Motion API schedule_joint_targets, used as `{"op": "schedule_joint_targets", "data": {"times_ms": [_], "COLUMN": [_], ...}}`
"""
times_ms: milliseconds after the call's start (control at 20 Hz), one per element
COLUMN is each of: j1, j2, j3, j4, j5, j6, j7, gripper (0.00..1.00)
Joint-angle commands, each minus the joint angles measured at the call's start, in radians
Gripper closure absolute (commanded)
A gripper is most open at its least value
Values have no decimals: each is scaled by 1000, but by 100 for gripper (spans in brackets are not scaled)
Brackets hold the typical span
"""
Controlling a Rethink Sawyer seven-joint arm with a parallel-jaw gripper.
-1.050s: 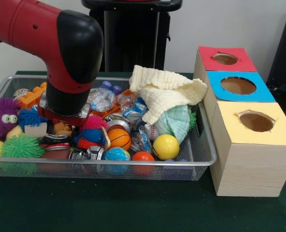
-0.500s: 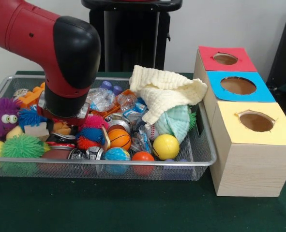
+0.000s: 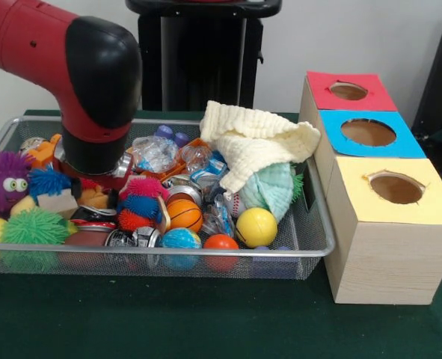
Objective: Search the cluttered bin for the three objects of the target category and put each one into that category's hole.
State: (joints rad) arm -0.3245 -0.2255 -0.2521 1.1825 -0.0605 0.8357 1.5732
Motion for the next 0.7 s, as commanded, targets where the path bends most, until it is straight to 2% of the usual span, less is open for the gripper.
{"op": "schedule_joint_targets", "data": {"times_ms": [50, 300, 700], "j1": [-65, -63, -91], "j2": [73, 70, 82], "j3": [104, 95, 128], "j4": [224, 240, 256], "j5": [36, 55, 96], "j6": [-74, -98, -185], "j7": [174, 162, 154], "gripper": [0, 0, 0]}}
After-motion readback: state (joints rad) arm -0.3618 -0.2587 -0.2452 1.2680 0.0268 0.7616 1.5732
